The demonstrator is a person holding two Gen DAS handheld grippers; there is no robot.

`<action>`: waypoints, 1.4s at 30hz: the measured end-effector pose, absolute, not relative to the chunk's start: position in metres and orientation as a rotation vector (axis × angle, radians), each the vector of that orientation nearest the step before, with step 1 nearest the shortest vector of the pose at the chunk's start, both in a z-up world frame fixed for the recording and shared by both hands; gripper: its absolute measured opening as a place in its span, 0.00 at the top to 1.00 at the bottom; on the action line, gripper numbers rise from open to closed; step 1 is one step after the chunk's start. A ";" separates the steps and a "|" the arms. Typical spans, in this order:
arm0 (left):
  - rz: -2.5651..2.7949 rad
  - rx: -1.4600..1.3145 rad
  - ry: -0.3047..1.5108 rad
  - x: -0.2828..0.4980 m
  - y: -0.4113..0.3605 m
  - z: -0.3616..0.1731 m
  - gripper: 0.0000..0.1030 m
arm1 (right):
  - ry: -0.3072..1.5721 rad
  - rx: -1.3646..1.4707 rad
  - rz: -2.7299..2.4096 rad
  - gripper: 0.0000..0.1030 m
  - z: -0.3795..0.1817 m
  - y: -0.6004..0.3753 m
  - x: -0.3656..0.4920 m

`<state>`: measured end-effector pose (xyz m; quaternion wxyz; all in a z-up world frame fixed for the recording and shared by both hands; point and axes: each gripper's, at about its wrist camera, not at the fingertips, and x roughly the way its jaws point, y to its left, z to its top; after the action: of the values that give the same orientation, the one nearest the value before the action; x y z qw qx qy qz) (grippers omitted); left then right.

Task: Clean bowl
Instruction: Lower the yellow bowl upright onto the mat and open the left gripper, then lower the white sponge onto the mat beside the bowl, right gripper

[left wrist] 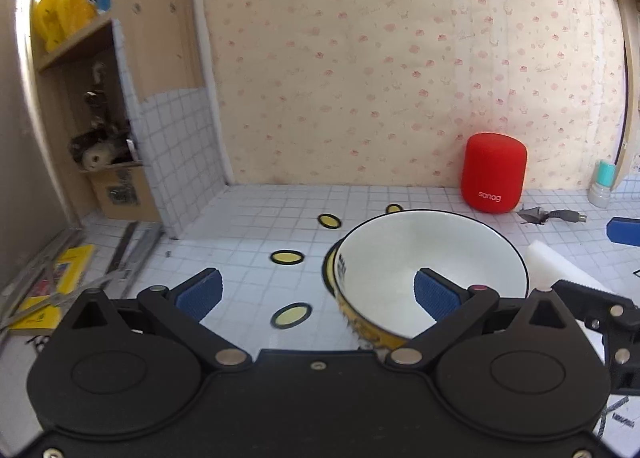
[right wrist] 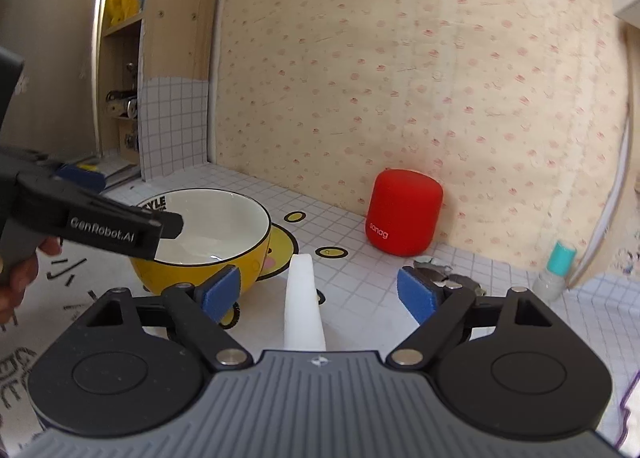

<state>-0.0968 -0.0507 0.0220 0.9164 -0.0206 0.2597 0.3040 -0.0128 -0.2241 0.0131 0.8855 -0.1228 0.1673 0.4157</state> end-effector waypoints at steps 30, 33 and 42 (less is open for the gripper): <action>0.645 -0.192 0.601 -0.162 -0.089 0.037 0.00 | 0.439 -0.134 0.685 0.15 0.026 -0.246 -0.060; 0.651 -0.206 0.597 -0.166 -0.087 0.038 0.01 | 0.453 -0.097 0.699 0.15 0.027 -0.250 -0.061; 0.672 -0.112 0.655 -0.161 -0.098 0.038 0.01 | 0.390 -0.077 0.760 0.12 0.036 -0.257 -0.076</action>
<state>-0.1612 -0.0981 0.0376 0.8904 -0.0538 0.3154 0.3238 -0.0763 -0.2575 0.0360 0.9094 -0.0374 0.1890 0.3687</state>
